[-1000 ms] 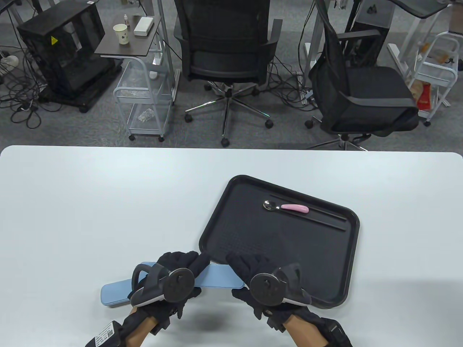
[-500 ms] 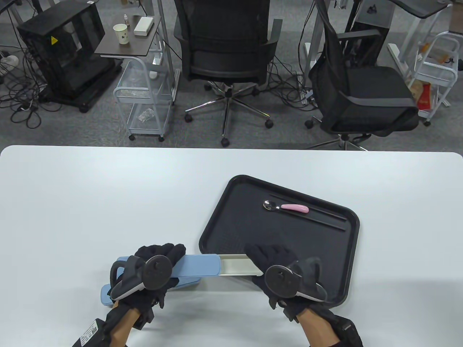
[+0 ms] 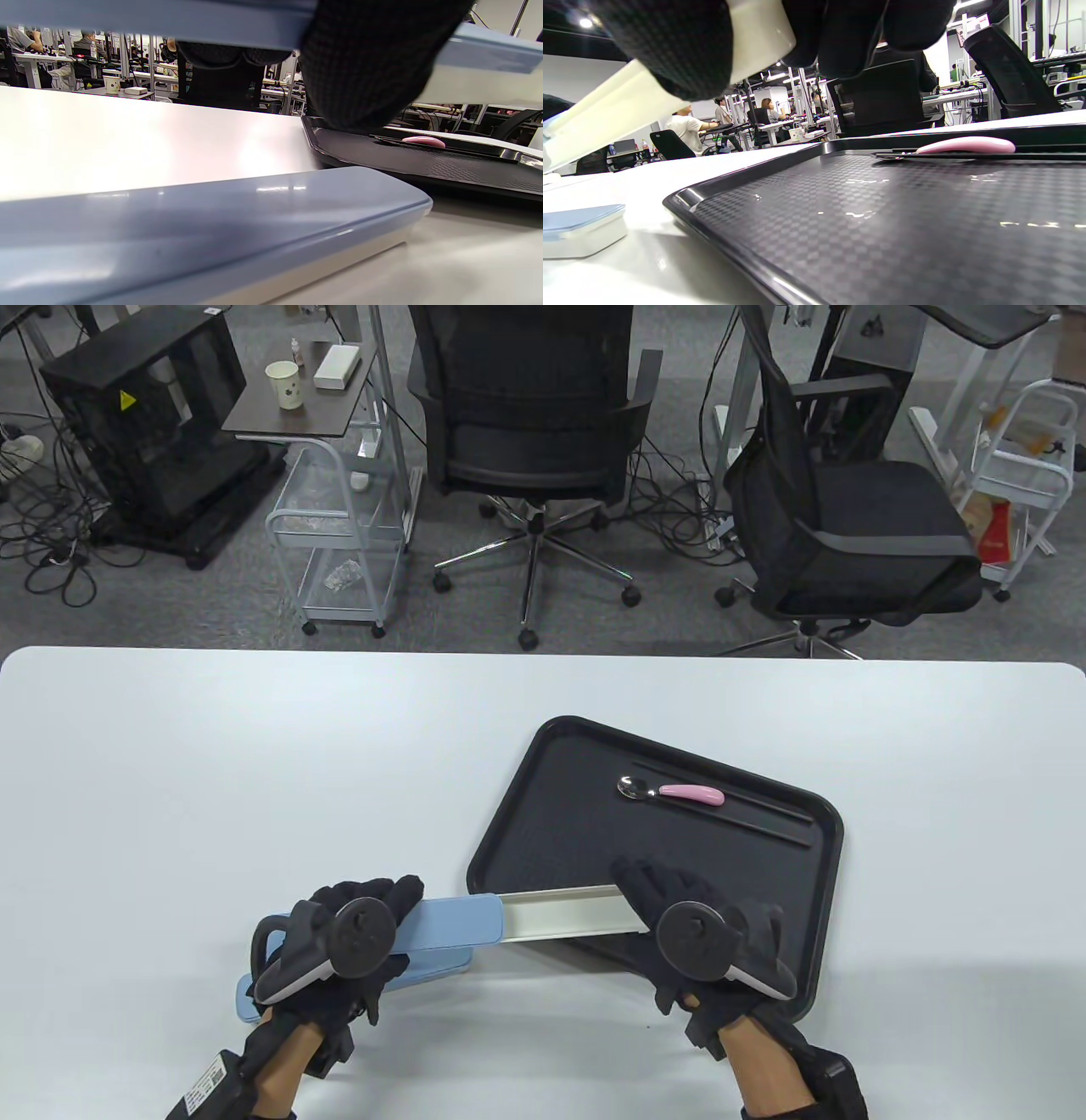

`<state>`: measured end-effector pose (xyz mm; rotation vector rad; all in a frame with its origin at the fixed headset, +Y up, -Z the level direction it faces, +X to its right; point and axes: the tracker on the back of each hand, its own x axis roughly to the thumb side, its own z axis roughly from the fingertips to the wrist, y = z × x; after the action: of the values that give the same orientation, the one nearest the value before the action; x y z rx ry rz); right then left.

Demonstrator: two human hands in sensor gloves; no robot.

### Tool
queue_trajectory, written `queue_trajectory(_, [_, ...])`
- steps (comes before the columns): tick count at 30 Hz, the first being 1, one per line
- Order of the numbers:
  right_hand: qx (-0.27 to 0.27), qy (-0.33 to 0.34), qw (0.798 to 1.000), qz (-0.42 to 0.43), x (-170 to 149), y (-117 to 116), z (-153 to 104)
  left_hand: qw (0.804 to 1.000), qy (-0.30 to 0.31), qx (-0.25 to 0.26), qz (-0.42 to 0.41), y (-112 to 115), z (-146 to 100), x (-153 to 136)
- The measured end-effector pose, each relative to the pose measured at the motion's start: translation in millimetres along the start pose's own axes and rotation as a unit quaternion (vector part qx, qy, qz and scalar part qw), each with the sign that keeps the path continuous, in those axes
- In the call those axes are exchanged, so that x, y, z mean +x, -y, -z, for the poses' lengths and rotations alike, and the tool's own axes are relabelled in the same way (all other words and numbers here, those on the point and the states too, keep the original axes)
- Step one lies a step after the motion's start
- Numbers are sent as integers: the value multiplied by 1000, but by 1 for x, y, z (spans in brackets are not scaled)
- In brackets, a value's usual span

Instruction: Slide to open lunch boxes and place utensils

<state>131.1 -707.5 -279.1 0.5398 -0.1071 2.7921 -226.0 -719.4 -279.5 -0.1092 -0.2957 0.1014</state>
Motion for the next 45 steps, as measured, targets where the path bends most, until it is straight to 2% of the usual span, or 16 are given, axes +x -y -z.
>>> queue_trajectory(10, [-26, -42, 999, 4, -18, 11, -4, 999, -26, -19, -27, 6, 5, -16])
queue_trajectory(15, [-60, -80, 995, -25, -26, 29, -9, 999, -33, -26, -28, 9, 7, -20])
queue_trajectory(18, [-89, -125, 986, -58, -39, 42, -6, 998, -39, -22, -41, 8, 6, -25])
queue_trajectory(21, [-72, -166, 980, -86, -55, 47, 7, 998, -43, -22, -46, 8, 6, -28])
queue_trajectory(22, [-50, -186, 976, -100, -64, 47, 14, 998, -44, -22, -47, 8, 7, -28])
queue_trajectory(30, [44, -268, 954, -127, -116, 34, 47, 997, -47, -18, -55, 6, 8, -31])
queue_trajectory(38, [117, -305, 931, -164, -151, -4, 62, 997, -51, -18, -59, 5, 7, -32])
queue_trajectory(41, [125, -313, 922, -191, -159, -15, 63, 997, -51, -19, -60, 4, 8, -33])
queue_trajectory(45, [132, -302, 924, -195, -165, -24, 65, 997, -51, -20, -59, 4, 8, -33])
